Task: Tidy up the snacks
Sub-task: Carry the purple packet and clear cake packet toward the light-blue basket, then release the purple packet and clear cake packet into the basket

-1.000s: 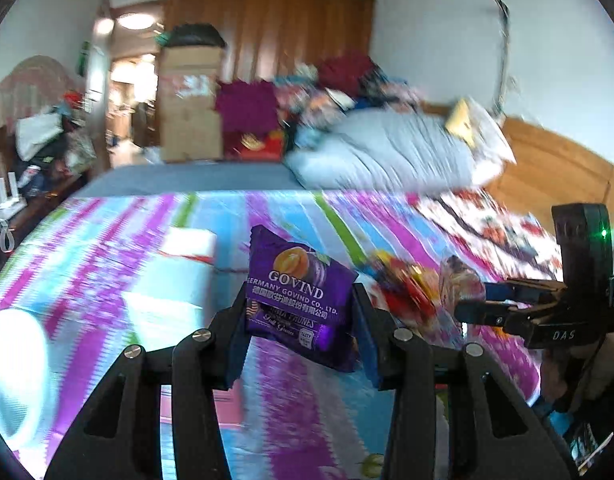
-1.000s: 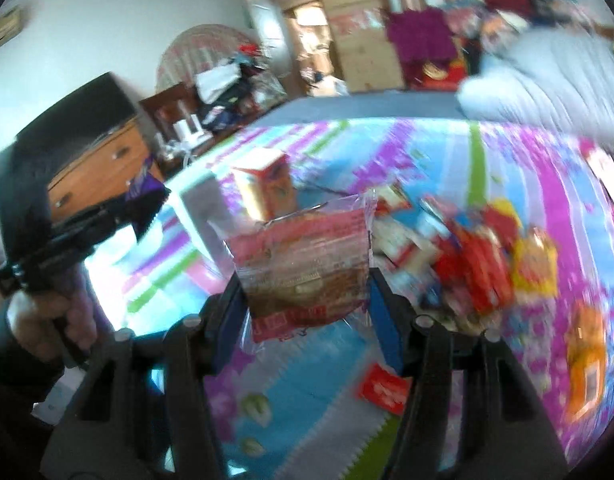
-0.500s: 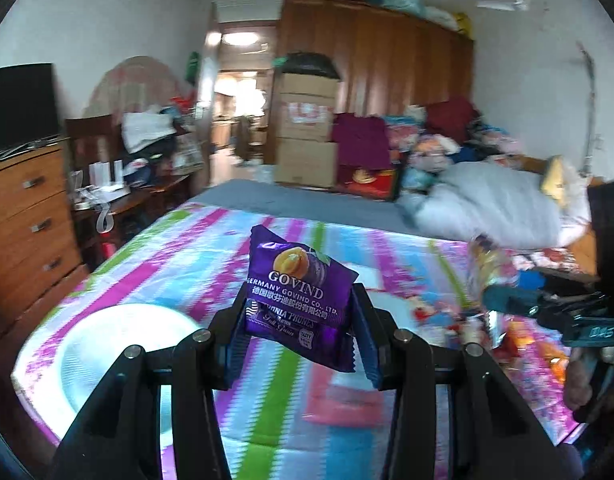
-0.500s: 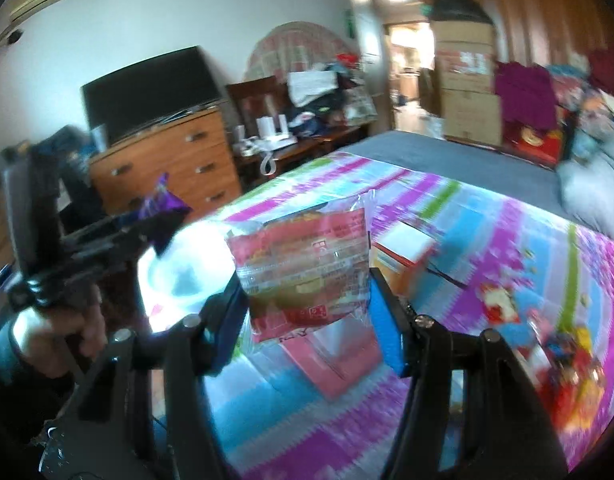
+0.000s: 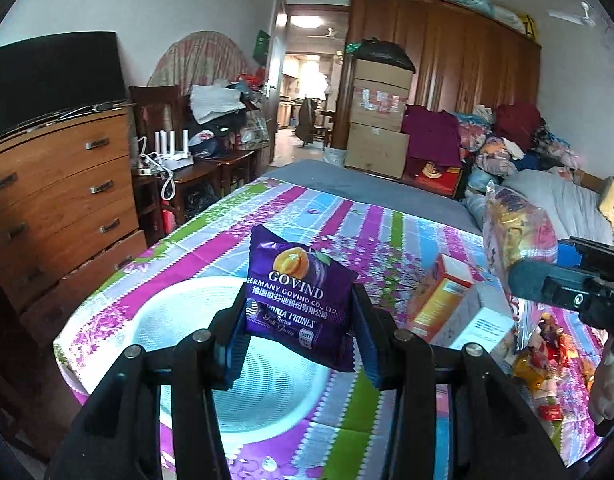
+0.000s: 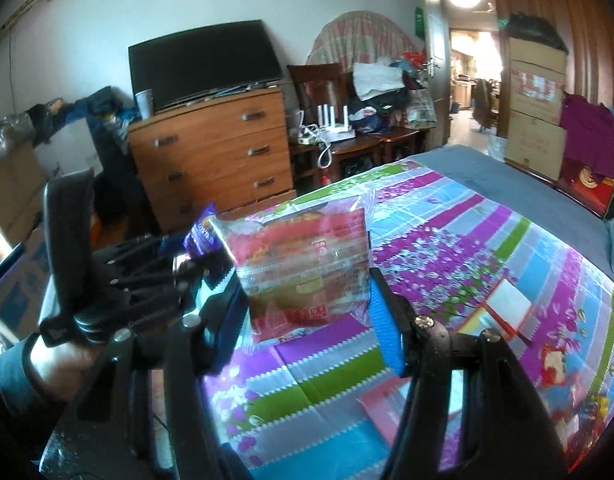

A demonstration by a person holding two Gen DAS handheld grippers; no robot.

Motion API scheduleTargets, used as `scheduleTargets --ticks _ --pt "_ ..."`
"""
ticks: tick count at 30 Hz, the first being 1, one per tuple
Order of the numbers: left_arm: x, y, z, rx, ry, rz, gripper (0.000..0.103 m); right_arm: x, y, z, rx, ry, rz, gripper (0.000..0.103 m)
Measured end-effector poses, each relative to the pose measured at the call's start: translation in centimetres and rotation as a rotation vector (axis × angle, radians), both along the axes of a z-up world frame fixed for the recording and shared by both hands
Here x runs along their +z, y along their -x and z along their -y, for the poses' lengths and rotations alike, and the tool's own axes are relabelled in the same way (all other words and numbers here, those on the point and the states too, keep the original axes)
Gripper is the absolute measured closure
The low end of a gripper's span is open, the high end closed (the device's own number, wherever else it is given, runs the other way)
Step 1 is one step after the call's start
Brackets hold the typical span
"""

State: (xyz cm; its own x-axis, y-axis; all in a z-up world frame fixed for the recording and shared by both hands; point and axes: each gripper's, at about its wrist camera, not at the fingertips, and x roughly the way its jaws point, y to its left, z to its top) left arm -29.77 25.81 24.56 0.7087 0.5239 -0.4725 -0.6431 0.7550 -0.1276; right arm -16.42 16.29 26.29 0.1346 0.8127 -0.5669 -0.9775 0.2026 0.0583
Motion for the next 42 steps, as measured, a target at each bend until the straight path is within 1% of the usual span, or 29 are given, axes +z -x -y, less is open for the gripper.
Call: scheduleTargets --ticks 7,10,12,14,17,23,28,31,32,33,34,37,38,40,42 --pt "-0.6 1.1 -1.9 0.021 0.029 0.001 0.056 -0.6 1.1 -2.5 0.027 0.029 0.001 0.044" --pt "-1.1 1.4 -3.1 0.041 0.048 -0.009 0.056 -1.2 1.3 -4.2 0.035 0.062 0.001 0.044" --pt "-1.7 1.6 -4.2 0.061 0.069 -0.024 0.055 -1.8 1.2 -5.5 0.039 0.088 -0.014 0.044" --pt "-2.5 1.7 -5.5 0.08 0.086 -0.041 0.055 -2.8 0.9 -7.2 0.045 0.12 -0.043 0.044" --pt "-4.5 1.9 -7.2 0.108 0.134 -0.079 0.055 -4.3 1.0 -9.2 0.056 0.165 -0.071 0.044" --pt "-8.5 1.9 -9.4 0.132 0.212 -0.159 0.053 -9.1 1.6 -13.5 0.086 0.283 -0.123 0.044" --pt "-10.3 1.4 -10.2 0.144 0.235 -0.208 0.051 -12.5 1.6 -15.2 0.088 0.356 -0.164 0.044" --pt "-10.8 1.6 -10.7 0.157 0.245 -0.214 0.051 -13.8 1.3 -15.7 0.088 0.385 -0.191 0.043" --pt "-10.9 1.5 -10.8 0.155 0.248 -0.219 0.047 -14.0 1.3 -15.7 0.086 0.392 -0.193 0.043" --pt "-11.0 1.5 -10.9 0.155 0.243 -0.223 0.042 -14.2 1.1 -15.6 0.081 0.393 -0.192 0.042" --pt "-11.1 1.5 -10.9 0.155 0.242 -0.223 0.039 -14.3 1.0 -15.5 0.074 0.389 -0.196 0.042" --pt "-11.2 1.5 -10.9 0.166 0.239 -0.223 0.037 -13.5 0.5 -14.7 0.055 0.343 -0.217 0.042" --pt "-11.2 1.5 -10.8 0.171 0.239 -0.22 0.034 -13.1 0.5 -14.5 0.052 0.326 -0.216 0.042" --pt "-11.0 1.8 -10.7 0.186 0.241 -0.2 0.033 -11.8 0.6 -13.5 0.041 0.281 -0.2 0.042" --pt "-10.0 2.3 -10.1 0.197 0.226 -0.166 0.033 -9.9 1.3 -11.6 0.06 0.215 -0.167 0.042"
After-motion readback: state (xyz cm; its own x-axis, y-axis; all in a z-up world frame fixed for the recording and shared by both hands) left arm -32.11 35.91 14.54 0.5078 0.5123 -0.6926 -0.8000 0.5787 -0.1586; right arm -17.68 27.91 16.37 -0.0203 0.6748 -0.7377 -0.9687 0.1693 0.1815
